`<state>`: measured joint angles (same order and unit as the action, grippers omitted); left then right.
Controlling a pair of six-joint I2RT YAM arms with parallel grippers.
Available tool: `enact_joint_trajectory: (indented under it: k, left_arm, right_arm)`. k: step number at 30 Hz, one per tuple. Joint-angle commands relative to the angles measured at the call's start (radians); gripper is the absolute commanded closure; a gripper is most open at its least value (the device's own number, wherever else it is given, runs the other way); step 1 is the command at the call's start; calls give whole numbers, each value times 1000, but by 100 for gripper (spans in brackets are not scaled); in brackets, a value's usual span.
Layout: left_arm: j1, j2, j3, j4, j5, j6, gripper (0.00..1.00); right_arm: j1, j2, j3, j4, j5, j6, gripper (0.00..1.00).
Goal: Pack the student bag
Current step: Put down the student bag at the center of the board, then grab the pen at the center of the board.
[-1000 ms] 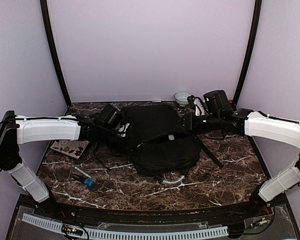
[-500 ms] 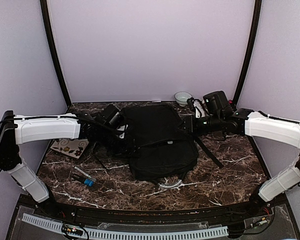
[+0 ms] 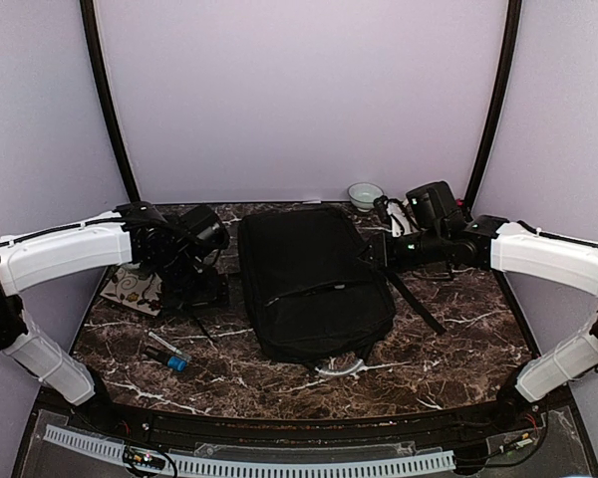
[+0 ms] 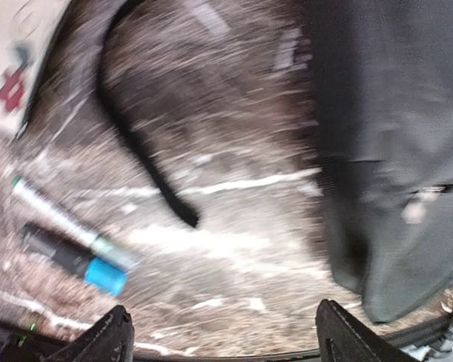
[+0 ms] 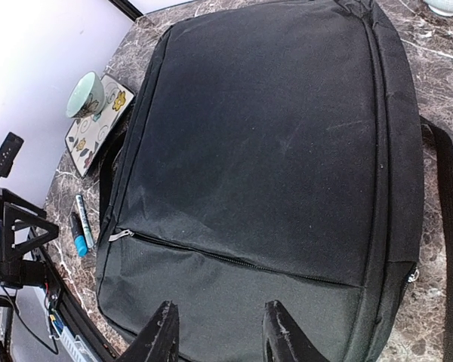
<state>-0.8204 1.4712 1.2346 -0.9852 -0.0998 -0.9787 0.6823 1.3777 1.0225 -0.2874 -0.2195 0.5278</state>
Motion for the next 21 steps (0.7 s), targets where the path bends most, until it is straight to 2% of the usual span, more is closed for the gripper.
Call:
enact_joint_trajectory:
  k: [1,6,10,13,21]
  left_arm:
    - [4,-44,-66,-156,-66,-137,16]
    - [22,-45,-115,-275,-46,-363,18]
    - [72,-113,-206,-169,41,-459,23]
    - [101,-164,-256,-146,55,-545,26]
    - [268,-301,-448,-28,128,-554,37]
  right_arm:
    - [8,3,21,9,31,-25,61]
    - [8,2,9,6,34,-22,61]
    - [8,0,12,-17,41,-34,62]
    - [8,-1,17,-32,41,-40,62]
    - [8,-19,-1,-40,38,-28,62]
